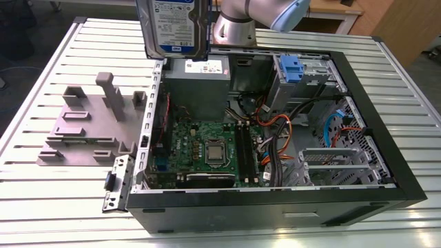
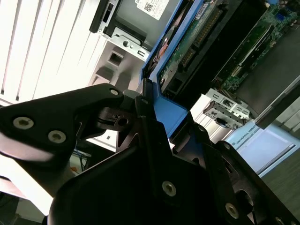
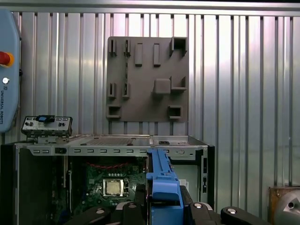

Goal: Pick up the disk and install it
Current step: 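Pick up the disk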

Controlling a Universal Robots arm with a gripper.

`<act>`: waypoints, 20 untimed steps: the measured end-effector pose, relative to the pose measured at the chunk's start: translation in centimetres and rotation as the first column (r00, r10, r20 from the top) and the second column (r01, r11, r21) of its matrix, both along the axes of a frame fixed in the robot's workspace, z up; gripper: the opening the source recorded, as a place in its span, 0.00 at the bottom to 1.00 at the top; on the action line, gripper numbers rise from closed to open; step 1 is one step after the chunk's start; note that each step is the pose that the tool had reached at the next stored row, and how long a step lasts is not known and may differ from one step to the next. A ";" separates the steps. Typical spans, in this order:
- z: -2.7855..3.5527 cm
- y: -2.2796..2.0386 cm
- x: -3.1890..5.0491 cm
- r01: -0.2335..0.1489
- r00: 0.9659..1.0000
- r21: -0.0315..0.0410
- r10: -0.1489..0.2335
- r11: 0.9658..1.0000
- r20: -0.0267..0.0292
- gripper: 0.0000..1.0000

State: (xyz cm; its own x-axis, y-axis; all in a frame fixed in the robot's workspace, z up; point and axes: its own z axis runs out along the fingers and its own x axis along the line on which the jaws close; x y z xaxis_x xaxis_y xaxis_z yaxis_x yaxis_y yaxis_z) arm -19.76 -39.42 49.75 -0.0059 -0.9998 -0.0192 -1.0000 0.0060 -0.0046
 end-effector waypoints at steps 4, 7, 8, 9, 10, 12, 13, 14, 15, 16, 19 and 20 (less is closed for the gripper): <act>-0.01 0.00 0.34 0.000 1.000 0.000 0.000 1.000 0.000 0.36; -0.02 0.00 0.56 0.000 1.000 0.000 0.000 1.000 0.000 0.36; -0.02 0.00 0.66 0.000 1.000 0.000 0.000 1.000 0.000 0.36; -0.02 0.00 0.77 0.000 1.000 0.000 0.000 1.000 0.000 0.36; -0.03 0.00 0.89 0.000 1.000 0.000 0.000 1.000 0.000 0.36; -0.03 0.00 1.15 0.000 1.000 0.000 0.000 1.000 0.000 0.36; -0.04 0.00 1.31 0.000 1.000 0.000 0.000 1.000 0.000 0.36; -0.05 0.00 1.44 0.000 1.000 0.000 0.000 1.000 0.000 0.36; -0.06 0.00 1.60 0.000 1.000 0.000 0.000 1.000 0.000 0.36; -0.06 0.00 1.73 0.000 1.000 0.000 0.000 1.000 0.000 0.36; -0.07 0.00 2.22 0.000 1.000 0.000 0.000 1.000 0.000 0.36; -0.07 0.00 2.36 0.000 1.000 0.000 0.000 1.000 0.000 0.36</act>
